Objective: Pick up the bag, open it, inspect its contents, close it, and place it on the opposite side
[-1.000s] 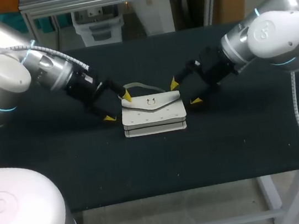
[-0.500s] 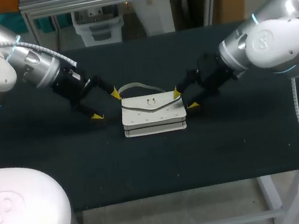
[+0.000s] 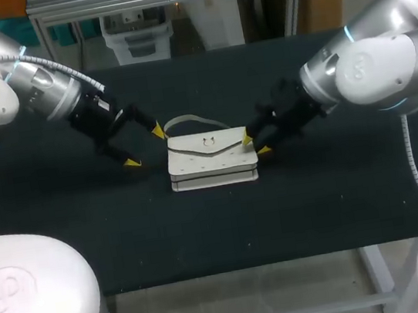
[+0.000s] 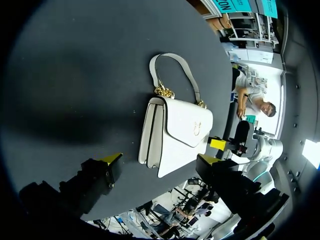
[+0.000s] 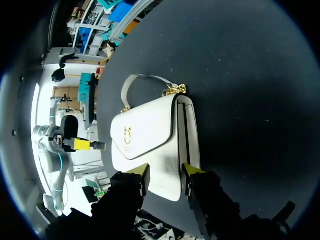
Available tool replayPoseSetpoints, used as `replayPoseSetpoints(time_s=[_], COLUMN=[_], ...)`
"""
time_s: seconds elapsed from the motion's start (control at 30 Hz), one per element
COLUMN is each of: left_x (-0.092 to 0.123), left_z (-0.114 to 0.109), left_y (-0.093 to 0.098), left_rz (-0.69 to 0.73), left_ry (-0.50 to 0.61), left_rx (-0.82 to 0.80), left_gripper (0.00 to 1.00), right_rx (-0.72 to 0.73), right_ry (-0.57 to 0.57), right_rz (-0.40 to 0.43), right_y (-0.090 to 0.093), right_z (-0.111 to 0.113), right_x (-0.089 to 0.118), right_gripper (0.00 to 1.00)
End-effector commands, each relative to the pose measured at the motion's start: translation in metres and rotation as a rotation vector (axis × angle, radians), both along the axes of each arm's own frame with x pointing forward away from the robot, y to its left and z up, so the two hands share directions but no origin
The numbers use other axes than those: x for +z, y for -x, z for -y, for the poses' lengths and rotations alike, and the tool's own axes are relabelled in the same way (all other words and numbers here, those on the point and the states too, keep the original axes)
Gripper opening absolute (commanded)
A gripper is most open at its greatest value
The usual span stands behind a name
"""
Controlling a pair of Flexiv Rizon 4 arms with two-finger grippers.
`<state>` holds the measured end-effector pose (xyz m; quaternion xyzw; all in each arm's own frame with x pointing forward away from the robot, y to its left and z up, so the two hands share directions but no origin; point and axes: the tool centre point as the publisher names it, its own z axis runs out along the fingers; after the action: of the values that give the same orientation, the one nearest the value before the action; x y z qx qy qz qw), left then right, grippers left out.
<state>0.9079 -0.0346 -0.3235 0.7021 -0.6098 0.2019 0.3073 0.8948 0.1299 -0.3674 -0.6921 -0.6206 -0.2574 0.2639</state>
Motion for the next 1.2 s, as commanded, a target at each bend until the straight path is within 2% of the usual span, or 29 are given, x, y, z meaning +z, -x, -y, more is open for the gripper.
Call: replayPoseSetpoints(time_s=[0.03,0.27,0.43,0.47,0.53,0.7,1.2], left_x=[0.000,-0.003,-0.003,-0.003,-0.003,-0.003,0.012], left_z=[0.000,0.000,-0.001,-0.001,-0.002,-0.009,-0.043], left_y=[-0.002,-0.004,-0.006,-0.006,-0.007,-0.010,-0.019], left_rz=[-0.006,-0.015,-0.017,-0.017,-0.017,-0.003,0.071], left_ry=[-0.003,-0.006,-0.009,-0.010,-0.015,-0.041,-0.214], left_rx=[-0.001,-0.003,-0.005,-0.005,-0.006,-0.047,-0.079], left_gripper=[1.00,1.00,1.00,1.00,1.00,1.00,1.00], right_rx=[-0.003,-0.003,-0.003,-0.002,0.002,0.024,0.002], right_ry=[-0.001,-0.007,-0.013,-0.014,-0.018,-0.018,0.050], right_rz=[-0.001,0.002,0.012,0.012,0.013,0.037,0.139], right_y=[-0.003,-0.003,-0.008,-0.009,-0.011,-0.014,-0.030], right_z=[-0.003,-0.004,-0.007,-0.009,-0.011,-0.013,0.036], right_x=[-0.006,-0.010,-0.009,-0.011,-0.012,-0.014,-0.001], right_gripper=[0.40,0.40,0.36,0.31,0.00,0.00,0.00])
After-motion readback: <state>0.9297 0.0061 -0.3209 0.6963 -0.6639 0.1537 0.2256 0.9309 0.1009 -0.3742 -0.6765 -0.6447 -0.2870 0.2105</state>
